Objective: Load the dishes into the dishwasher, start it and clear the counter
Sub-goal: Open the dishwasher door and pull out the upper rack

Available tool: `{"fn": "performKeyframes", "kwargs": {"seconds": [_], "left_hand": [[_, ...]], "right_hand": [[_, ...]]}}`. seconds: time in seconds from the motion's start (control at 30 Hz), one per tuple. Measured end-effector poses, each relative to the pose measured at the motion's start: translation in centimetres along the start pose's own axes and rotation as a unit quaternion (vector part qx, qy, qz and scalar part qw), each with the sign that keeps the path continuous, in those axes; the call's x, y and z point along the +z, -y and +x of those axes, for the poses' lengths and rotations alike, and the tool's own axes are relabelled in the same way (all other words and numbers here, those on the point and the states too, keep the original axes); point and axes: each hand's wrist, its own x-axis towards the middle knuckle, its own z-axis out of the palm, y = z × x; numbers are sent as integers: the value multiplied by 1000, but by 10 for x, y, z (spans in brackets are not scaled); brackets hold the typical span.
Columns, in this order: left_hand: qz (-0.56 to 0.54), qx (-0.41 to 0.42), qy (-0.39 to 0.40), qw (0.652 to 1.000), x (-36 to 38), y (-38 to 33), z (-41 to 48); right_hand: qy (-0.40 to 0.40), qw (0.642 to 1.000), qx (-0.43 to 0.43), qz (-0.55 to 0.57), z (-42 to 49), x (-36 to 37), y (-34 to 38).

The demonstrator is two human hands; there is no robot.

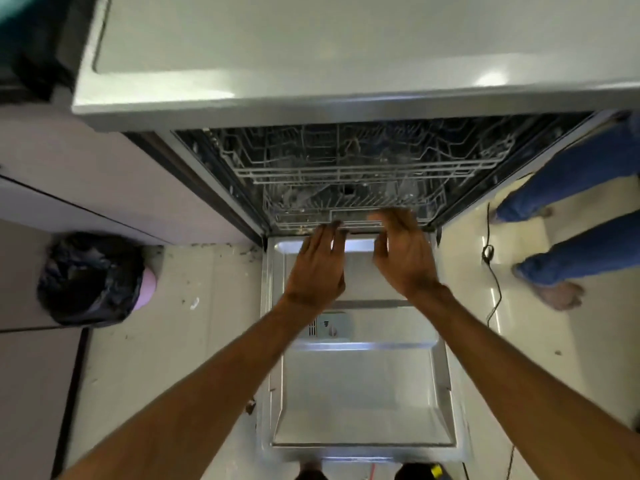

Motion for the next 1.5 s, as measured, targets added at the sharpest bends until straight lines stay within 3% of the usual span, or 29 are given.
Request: {"fn": "performKeyframes", "kwargs": {"seconds": [0.1,0.17,0.33,0.53,0.73,1.13,1.37,1.5], "left_hand": [[18,30,-71,997,-27,-3,37],[55,21,-85,995,-36,3,62],[130,-42,34,990,-35,28,102],[133,-48,-4,990,-42,17,89],[105,-73,-7,992,-40,-6,34],[64,-91,163,980,-50,-71,-122],[86,-68,337,935,-59,-108,-201],[72,-57,388,917,-68,-125,-239]], "right_hand": [[-37,996,-73,-37,41,-14,0],[16,995,-47,-89,66,-16,-3],[209,955,30,-209,99,-15,-15],[170,964,24,-205,89,-22,-11],[145,974,39,-171,22,-24,0],[216,967,117,-65,-151,-67,37],[313,936,159,-7,-244,-94,54],[339,920,197,24,-285,-105,65]]}}
